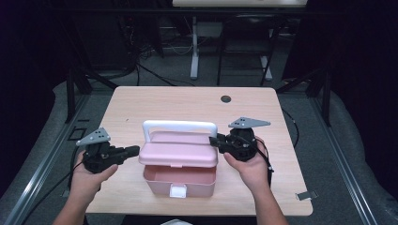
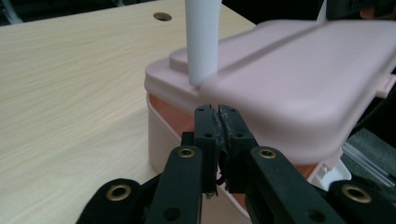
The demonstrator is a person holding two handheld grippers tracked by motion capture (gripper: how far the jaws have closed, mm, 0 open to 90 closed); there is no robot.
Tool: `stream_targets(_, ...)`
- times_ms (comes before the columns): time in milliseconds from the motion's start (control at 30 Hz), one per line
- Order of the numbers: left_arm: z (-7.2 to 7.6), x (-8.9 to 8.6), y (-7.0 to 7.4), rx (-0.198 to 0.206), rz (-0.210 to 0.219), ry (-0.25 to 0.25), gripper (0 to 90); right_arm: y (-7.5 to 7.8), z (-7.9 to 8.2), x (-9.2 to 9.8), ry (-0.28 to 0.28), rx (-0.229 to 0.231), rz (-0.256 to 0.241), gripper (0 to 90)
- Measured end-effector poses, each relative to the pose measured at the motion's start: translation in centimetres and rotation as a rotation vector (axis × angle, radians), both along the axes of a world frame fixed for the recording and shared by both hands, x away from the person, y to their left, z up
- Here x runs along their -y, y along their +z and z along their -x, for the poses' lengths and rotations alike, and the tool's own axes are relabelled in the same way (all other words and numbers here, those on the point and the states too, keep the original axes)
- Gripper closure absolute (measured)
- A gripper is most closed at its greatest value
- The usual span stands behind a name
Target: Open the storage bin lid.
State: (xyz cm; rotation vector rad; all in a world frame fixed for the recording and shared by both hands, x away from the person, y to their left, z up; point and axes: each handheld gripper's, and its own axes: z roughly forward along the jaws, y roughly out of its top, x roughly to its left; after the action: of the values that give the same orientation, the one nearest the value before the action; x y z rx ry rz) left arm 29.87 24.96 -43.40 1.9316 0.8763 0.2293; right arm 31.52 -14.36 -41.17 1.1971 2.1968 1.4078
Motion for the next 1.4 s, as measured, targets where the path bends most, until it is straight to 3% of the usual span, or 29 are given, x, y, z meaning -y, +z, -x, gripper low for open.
stream_targets(133, 0.5, 0.2, -0.9, -0.029, -0.018, -0.016, 89.7, 0.0, 0.1, 0.0, 0.000, 0.005, 0.003, 73.5)
stream_targets(233, 0.6, 0.5, -1.5, -0.071, 0.019, -0.058, 89.7, 0.0, 0.1, 0.0, 0.000, 0.001, 0.003, 73.5)
stream_targets(333, 0.6, 1.1, -1.6, -0.053, -0.016, -0.056, 89.7, -0.1, 0.2, -0.1, -0.001, 0.003, 0.005, 73.5)
stream_targets(567, 0.8, 1.7, -1.6, -0.048, -0.024, -0.062, 89.6, -0.2, 0.2, 0.0, -0.003, 0.003, 0.005, 73.5)
stream_targets(767, 0.9, 2.7, -1.6, -0.039, -0.049, -0.097, 89.7, -0.2, 0.3, 0.0, -0.005, 0.003, 0.005, 73.4)
stream_targets(1400, 1.2, 3.4, -1.2, -0.021, -0.056, -0.110, 89.5, -0.4, 0.6, 0.8, -0.029, 0.012, -0.004, 69.1)
